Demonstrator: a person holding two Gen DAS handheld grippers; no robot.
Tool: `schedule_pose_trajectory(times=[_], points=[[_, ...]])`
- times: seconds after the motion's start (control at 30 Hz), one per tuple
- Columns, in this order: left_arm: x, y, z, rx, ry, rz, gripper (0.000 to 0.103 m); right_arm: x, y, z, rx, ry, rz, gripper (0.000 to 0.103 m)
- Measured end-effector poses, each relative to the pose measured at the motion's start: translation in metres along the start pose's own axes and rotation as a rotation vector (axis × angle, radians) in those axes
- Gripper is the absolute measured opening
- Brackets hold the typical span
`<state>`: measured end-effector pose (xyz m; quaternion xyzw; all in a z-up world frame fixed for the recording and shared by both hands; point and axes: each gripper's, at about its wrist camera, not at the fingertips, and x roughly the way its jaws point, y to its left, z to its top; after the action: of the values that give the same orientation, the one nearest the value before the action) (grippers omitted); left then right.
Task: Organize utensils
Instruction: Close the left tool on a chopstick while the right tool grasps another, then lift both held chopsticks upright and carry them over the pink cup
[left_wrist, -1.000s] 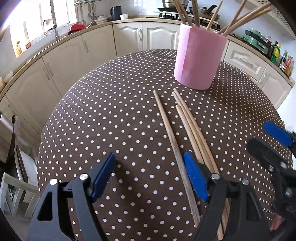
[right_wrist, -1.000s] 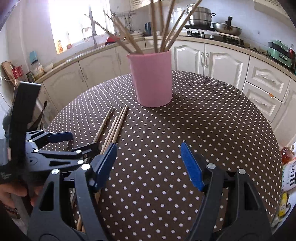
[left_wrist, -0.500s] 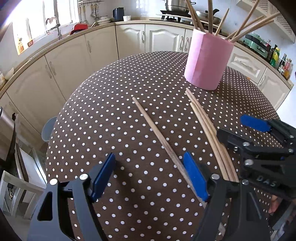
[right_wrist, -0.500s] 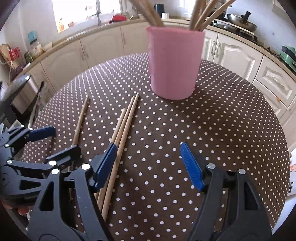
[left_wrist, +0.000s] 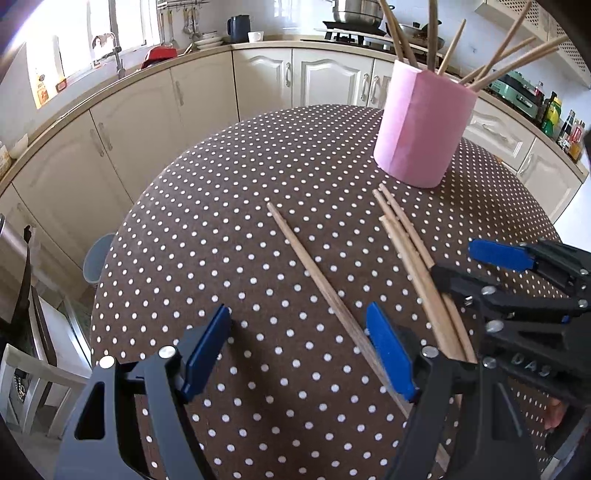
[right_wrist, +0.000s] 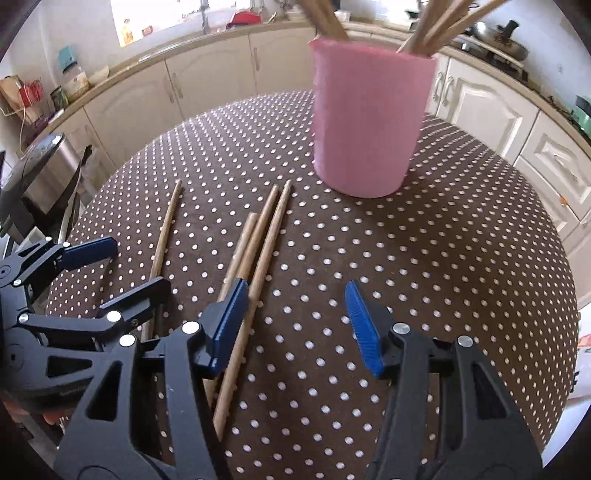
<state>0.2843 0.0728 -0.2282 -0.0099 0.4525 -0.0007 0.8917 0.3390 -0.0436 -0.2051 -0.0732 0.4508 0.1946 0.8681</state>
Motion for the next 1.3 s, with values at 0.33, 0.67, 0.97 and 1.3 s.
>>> schedule_pose_trajectory(times=[0.33,0.67,0.97,1.3], points=[[0.013,-0.007,0.024,0.04,-0.001,0.005,0.045,0.015,0.003,0.026,-0.041,0.034,-0.025,0.019],[0.017,-0.013,0.04,0.014,0.02,-0.085,0.006,0.006,-0.021,0.02,0.033,0.062,0.084,0.006],[-0.03,-0.014,0.042,0.002,-0.066,-0.172,0.006,-0.059,-0.058,0.005,0.064,-0.037,0.182,0.006],[-0.113,-0.024,0.057,0.018,-0.238,-0.242,0.006,-0.135,-0.055,0.003,0.063,-0.192,0.221,0.006]])
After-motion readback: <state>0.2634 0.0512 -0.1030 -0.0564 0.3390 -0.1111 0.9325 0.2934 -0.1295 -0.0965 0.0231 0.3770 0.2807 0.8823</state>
